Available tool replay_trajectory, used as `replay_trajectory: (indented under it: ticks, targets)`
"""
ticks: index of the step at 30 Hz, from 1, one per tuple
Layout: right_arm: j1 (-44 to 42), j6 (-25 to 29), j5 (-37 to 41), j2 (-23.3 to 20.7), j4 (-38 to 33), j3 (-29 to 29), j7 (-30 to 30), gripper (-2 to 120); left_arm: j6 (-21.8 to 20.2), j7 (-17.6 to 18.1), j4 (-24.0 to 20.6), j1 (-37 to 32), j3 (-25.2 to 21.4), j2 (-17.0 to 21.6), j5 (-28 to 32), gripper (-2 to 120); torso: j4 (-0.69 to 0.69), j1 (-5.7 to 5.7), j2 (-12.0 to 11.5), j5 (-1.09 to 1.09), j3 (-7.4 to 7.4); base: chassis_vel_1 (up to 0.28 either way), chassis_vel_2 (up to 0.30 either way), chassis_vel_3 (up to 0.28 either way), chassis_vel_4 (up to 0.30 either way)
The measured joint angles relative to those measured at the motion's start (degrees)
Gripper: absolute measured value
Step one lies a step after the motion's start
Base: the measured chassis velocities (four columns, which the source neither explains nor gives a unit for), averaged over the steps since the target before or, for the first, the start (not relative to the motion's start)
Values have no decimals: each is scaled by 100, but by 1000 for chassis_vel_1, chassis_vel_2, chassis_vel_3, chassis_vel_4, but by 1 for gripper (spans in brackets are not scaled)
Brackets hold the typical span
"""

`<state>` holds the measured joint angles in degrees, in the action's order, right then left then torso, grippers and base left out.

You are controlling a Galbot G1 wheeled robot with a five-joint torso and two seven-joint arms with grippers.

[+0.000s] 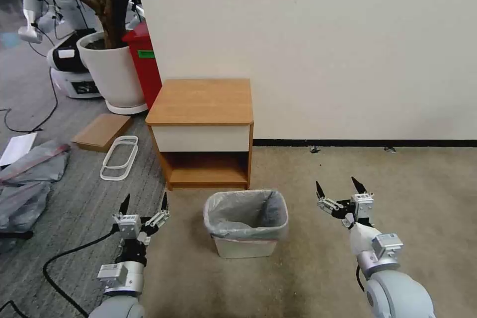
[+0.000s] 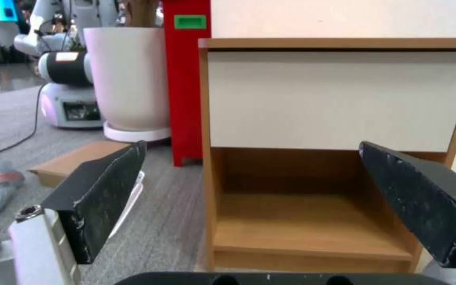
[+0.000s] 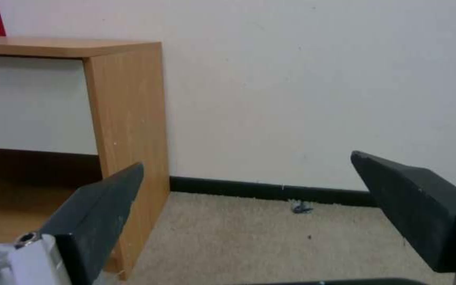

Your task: Pick up the garbage bag from the table and place it over the trash can.

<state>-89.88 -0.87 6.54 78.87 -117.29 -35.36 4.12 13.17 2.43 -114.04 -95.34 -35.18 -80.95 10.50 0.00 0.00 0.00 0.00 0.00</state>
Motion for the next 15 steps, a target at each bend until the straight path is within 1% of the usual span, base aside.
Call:
replay_trajectory:
  ticks: [15]
  targets:
    - [1, 0, 5, -4, -7, 5, -8, 100, -9, 6, -7, 2, 1, 5, 9, 100, 0, 0, 0, 0, 0, 0, 0, 0, 0]
